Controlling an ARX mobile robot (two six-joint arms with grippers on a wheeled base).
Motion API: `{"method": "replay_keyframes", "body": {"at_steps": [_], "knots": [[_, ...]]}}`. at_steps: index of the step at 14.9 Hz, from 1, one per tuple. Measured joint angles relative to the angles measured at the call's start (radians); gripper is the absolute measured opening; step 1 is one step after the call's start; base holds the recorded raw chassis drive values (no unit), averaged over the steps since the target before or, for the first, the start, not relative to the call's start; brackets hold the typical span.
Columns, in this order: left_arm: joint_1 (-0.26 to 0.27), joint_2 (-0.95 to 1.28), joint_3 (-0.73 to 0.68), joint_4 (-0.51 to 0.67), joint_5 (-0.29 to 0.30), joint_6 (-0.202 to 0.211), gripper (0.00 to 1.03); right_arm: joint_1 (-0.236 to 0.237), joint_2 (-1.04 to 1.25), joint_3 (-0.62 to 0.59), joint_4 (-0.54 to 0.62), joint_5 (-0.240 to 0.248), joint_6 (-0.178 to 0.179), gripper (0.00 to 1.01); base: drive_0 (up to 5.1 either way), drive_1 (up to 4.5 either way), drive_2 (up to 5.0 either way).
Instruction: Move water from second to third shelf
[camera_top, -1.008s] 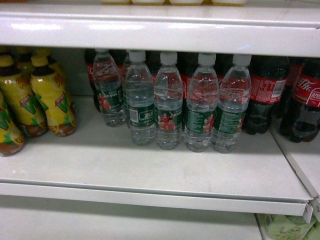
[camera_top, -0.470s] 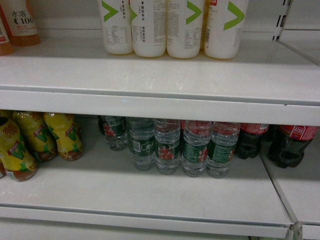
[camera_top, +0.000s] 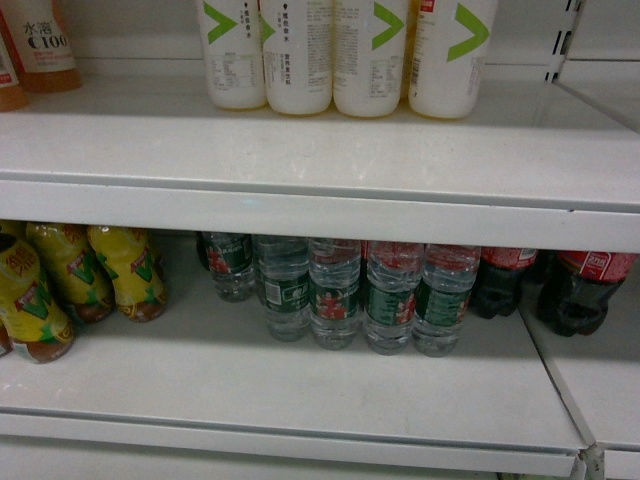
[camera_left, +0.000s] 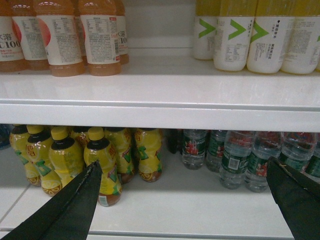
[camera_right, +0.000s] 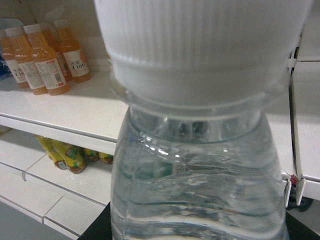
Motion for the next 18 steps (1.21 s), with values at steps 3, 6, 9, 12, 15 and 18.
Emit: {"method": "replay_keyframes", "body": {"at_steps": [3,6,9,12,15,18], "knots": [[0.000,0.000,0.000,-0.001,0.000,0.000,0.98,-0.005,0.000,0.000,0.000,0.005,0.000,0.42,0.0,0.00,0.0],[0.000,0.000,0.000,0.000,0.000,0.000,0.98,-0.005,0.000,0.000,-0.001,0.004,0.000,0.42,-1.6,0.86,0.9],[0.000,0.000,0.000,0.001,0.000,0.000,0.98,-0.005,0.000,0.000,-0.005,0.002,0.000,0.42,-4.7,2.57,2.6],[0.000,0.000,0.000,0.001,0.000,0.000,0.98,-0.005,0.000,0.000,-0.005,0.002,0.000,0.42,-4.8,2.44,2.4],[0.000,0.000,0.000,0.001,0.000,0.000,0.98,-0.005,0.000,0.000,-0.001,0.001,0.000,0.42,-4.8,2.44,2.4],[0.000,0.000,0.000,0.001,0.000,0.000,0.98,-0.005,0.000,0.000,-0.003,0.000,0.000,0.42,-4.8,2.44,2.4]]}}
